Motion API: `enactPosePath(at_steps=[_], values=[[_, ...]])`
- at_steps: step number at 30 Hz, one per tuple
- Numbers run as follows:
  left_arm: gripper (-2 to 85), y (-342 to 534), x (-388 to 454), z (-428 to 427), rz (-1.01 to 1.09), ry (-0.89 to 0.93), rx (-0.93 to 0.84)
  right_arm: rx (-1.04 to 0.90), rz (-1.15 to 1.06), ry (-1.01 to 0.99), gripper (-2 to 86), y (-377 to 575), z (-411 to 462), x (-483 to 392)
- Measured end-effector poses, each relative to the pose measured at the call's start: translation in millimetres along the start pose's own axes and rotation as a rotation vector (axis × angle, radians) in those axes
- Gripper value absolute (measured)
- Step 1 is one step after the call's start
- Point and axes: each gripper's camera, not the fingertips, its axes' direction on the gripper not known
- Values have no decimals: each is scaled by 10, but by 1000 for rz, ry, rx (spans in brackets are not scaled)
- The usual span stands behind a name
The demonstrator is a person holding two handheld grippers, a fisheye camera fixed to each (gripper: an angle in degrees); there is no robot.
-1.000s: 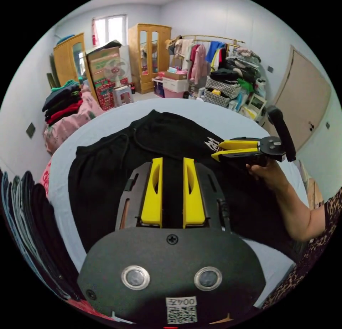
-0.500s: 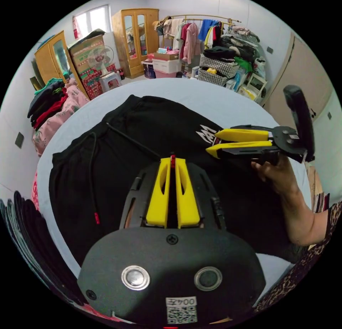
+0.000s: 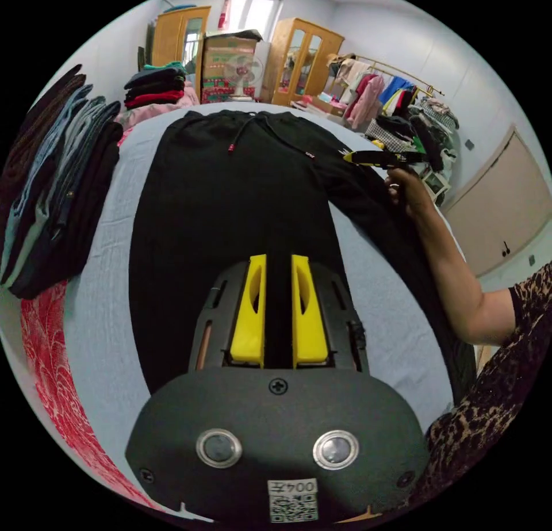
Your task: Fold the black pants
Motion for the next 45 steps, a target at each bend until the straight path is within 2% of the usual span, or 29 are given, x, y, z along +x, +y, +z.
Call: enactPosePath(at_steps=[8, 15, 17, 20, 22, 27, 31, 34, 38, 39, 41, 45], values=[[29, 87, 88, 85, 47, -165, -6, -9, -11, 41, 135, 44, 78, 84], [21, 186, -107, 125, 11, -107, -5, -30, -31, 60, 131, 46, 134, 184], [20, 213, -114, 138, 19, -118, -5, -99, -27, -95, 116, 26, 17, 460], [18, 256, -172, 158, 13, -116, -5, -20, 101, -331, 118, 223, -336, 1092], [16, 283, -251, 167, -11, -92, -4, -14, 168, -366, 123, 398, -437, 1410], [11, 372, -480, 202, -63, -5, -3, -162, 192, -307, 121, 724, -279, 1603], [10, 432, -505, 226, -52, -30, -3, -166, 110, -295, 62, 778, -149, 1372], [9, 487, -546, 248, -51, -35, -3, -161, -16, -86, 35, 791, -142, 1166], [8, 572, -646, 281, -63, -11, -3, -113, 120, -23, 46, 844, -343, 1345], [8, 597, -661, 291, -62, -13, -3, -94, 111, -59, 51, 851, -390, 1313], [7, 636, -683, 305, -60, -16, -3, -44, 50, -306, 74, 839, -452, 1046], [7, 738, -786, 340, -75, 15, -2, -130, 30, -637, 88, 742, -77, 489]])
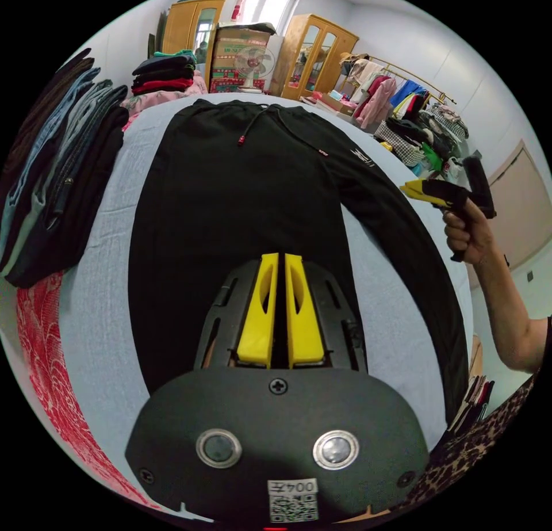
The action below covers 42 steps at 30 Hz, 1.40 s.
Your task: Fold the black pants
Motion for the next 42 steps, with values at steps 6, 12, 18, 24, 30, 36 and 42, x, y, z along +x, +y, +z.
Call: enactPosePath(at_steps=[6, 12, 18, 24, 30, 36, 42], values=[[3, 256, -259, -267, -80, -61, 175, -42, 146, -144, 103, -283, 740, -50], [2, 538, -891, -180, -289, -80, 87, -135, -3, 195, 15, -542, 1131, -429], [2, 770, -1143, -133, -355, 27, 108, -230, -42, 315, 15, -430, 881, -597], [3, 973, -1255, -53, -382, 74, 113, -475, -58, 467, 133, 292, 373, -915], [3, 1202, -920, -195, -250, -55, 71, -654, 65, 463, 121, 1251, 273, -1162], [10, 2114, -251, -537, -90, -34, -34, -663, 97, 581, 49, 1440, 409, -1295], [22, 3538, 327, -871, -277, -63, -202, -790, 3, 562, 33, 1140, 604, -1376]])
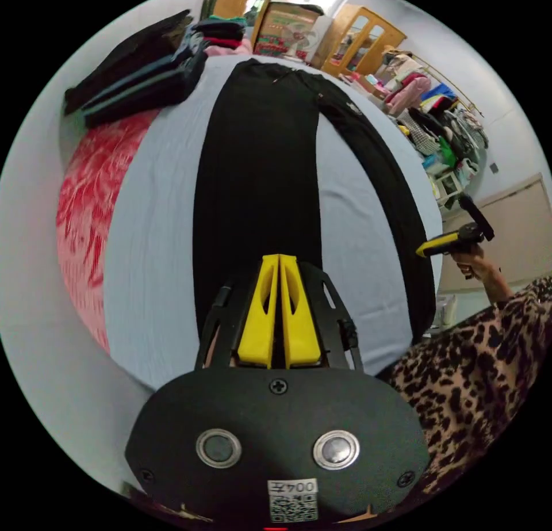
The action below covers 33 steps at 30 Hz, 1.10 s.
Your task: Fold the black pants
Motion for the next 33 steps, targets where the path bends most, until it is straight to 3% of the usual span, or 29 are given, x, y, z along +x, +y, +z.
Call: enactPosePath(at_steps=[7, 14, 23, 28, 33], values=[[7, 1007, 180, 55, -234, -39, -23, -75, -175, -29, 18, -301, -119, -79], [2, 1225, 369, 365, -71, 23, -8, -42, -220, 72, 11, -382, -178, -374], [7, 2131, -440, 358, -231, 48, 101, -69, -201, 164, 7, -558, -177, -702], [35, 2650, -1027, 417, -402, 169, 192, -85, -178, 247, 8, -623, -128, -916], [88, 2918, -1356, 745, -440, 302, 147, -100, -143, 250, 8, -688, -86, -991]])
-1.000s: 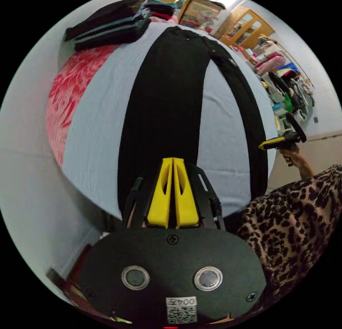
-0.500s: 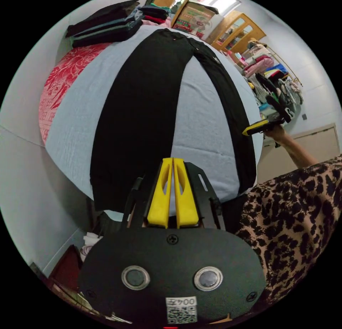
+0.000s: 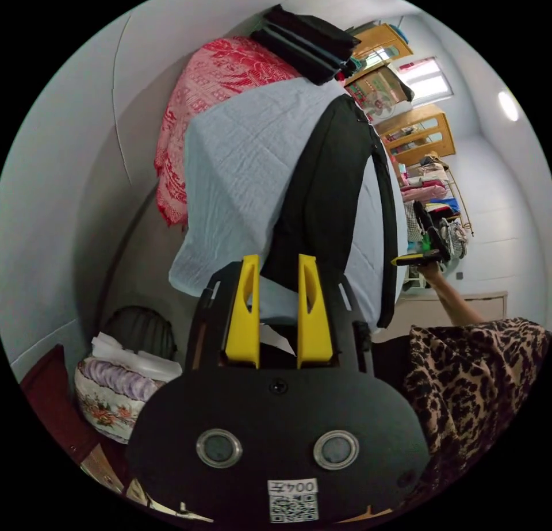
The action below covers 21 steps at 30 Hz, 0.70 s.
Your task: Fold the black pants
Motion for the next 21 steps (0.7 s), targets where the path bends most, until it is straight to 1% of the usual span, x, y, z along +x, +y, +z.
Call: enactPosePath(at_steps=[1, 4, 6, 9, 11, 12, 14, 16, 21], values=[[89, 14, -26, 23, 1, 7, -5, 5, 16, -18, 8, -1, 9, 12], [53, 76, -78, 111, 14, 58, -9, 26, 56, -68, 6, 19, 44, 52], [33, 143, 12, 74, 50, -22, 27, 34, 59, -73, 6, 24, 69, 44], [24, 235, 108, -22, 78, -78, 77, 29, 58, -63, 6, 3, 114, 9], [20, 281, 83, 26, 81, -109, 67, 26, 53, -71, 6, -7, 159, 10], [18, 304, 27, 115, 64, -125, 34, 28, 52, -77, 6, -3, 172, 16], [16, 348, -28, 190, 49, -117, 25, 41, 72, -125, 7, 25, 233, 82], [13, 405, 3, 181, 77, -114, 58, 59, 95, -153, 8, 55, 282, 118], [8, 527, 198, 113, 169, -186, 106, 61, 102, -168, 8, 73, 420, 144]])
